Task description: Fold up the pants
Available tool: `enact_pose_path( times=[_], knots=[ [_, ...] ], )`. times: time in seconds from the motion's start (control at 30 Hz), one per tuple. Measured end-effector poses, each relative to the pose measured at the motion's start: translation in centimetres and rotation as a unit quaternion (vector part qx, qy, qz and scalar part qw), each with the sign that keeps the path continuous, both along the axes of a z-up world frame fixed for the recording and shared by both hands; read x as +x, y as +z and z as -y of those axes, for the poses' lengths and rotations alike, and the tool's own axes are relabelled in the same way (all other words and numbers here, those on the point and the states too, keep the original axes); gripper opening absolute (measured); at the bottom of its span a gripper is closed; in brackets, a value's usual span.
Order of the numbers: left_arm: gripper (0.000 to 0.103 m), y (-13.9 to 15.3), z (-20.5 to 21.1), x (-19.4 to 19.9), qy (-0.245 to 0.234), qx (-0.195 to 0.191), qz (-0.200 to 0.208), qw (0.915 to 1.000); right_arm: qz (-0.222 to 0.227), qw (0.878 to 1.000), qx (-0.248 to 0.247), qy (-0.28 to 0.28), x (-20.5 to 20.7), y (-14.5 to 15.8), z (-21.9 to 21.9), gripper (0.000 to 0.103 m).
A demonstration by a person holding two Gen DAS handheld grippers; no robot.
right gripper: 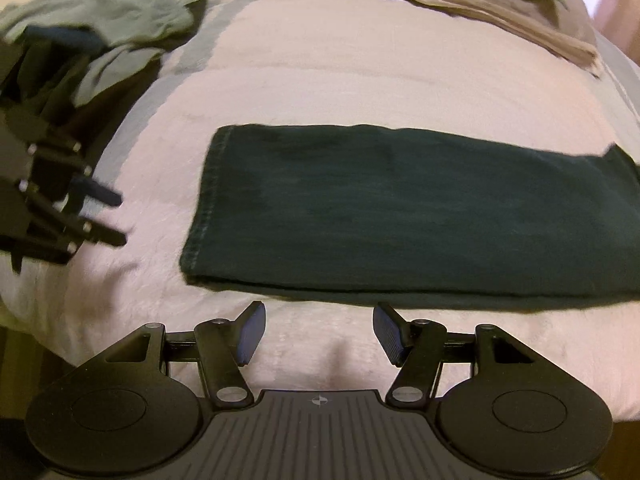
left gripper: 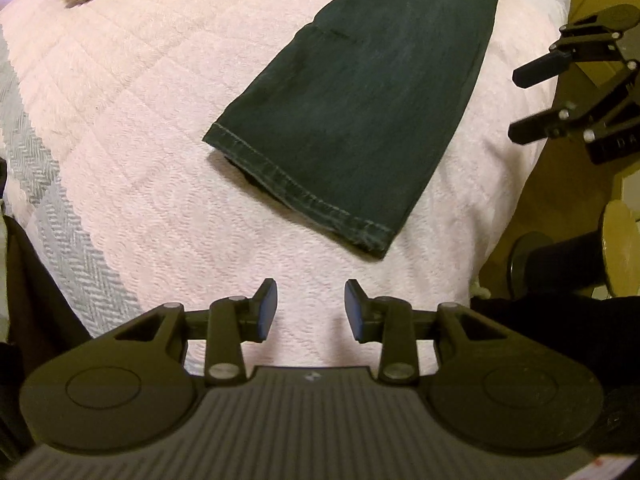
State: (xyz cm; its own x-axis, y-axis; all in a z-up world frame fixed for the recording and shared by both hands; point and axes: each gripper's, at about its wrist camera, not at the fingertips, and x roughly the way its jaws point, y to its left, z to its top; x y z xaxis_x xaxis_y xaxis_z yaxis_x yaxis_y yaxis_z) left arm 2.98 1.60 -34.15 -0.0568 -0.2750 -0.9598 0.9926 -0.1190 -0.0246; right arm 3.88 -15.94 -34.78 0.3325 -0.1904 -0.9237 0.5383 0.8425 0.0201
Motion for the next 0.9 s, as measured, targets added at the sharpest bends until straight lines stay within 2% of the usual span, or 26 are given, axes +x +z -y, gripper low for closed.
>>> enact_pose_path(
  times=[0.03, 0.1, 0.13, 0.17, 0.3, 0.37, 0.47, 0.67, 0.7, 0.73, 0.77, 0.8, 0.9],
  knots=[
    [0.034, 0.0, 0.0, 0.2, -0.008, -0.003, 0.003, 1.0, -0.003, 1.0, -0.007, 0.013, 0.4, -0.3, -0.4, 0.057],
    [0.046, 0.2, -0.1, 0.4, -0.032, -0.023, 0.019, 0.9991, -0.009, 0.999, -0.026, 0.046, 1.3, -1.1, -1.6, 0.057],
    [0.058, 0.3, -0.1, 0.6, -0.046, -0.034, 0.029, 0.9979, -0.011, 0.997, -0.034, 0.064, 1.6, -1.5, -2.1, 0.057],
    [0.064, 0.3, -0.1, 0.7, -0.065, -0.045, 0.041, 0.996, -0.013, 0.995, -0.044, 0.086, 2.1, -2.1, -2.8, 0.057],
    [0.075, 0.1, -0.1, 1.7, -0.153, -0.081, 0.088, 0.981, -0.024, 0.979, -0.106, 0.175, 4.2, -4.8, -6.1, 0.057],
    [0.079, -0.1, 0.0, 2.4, -0.194, -0.094, 0.107, 0.9707, -0.032, 0.965, -0.139, 0.22, 5.2, -6.4, -7.7, 0.057],
    [0.082, -0.6, 0.5, 3.7, -0.233, -0.102, 0.119, 0.9597, -0.051, 0.937, -0.196, 0.284, 6.4, -8.8, -9.8, 0.057],
    [0.085, -2.0, 1.7, 4.8, -0.28, -0.113, 0.123, 0.9452, -0.081, 0.881, -0.277, 0.374, 6.8, -13.0, -11.9, 0.056],
    [0.085, -2.4, 1.7, 4.8, -0.289, -0.114, 0.125, 0.9422, -0.078, 0.879, -0.283, 0.376, 6.7, -13.2, -11.9, 0.043],
    [0.085, -2.6, 1.7, 4.7, -0.3, -0.116, 0.128, 0.9381, -0.071, 0.882, -0.283, 0.371, 6.7, -13.0, -11.7, 0.031],
    [0.085, -2.9, 1.6, 4.4, -0.313, -0.12, 0.132, 0.9328, -0.062, 0.888, -0.281, 0.358, 6.6, -12.5, -11.3, 0.015],
    [0.085, -3.0, 1.5, 4.1, -0.327, -0.124, 0.134, 0.9272, -0.046, 0.897, -0.277, 0.341, 6.4, -11.6, -10.8, 0.01],
    [0.087, -3.4, 1.1, 3.5, -0.373, -0.147, 0.142, 0.905, 0.005, 0.927, -0.251, 0.279, 5.8, -7.7, -8.8, 0.007]
  ],
)
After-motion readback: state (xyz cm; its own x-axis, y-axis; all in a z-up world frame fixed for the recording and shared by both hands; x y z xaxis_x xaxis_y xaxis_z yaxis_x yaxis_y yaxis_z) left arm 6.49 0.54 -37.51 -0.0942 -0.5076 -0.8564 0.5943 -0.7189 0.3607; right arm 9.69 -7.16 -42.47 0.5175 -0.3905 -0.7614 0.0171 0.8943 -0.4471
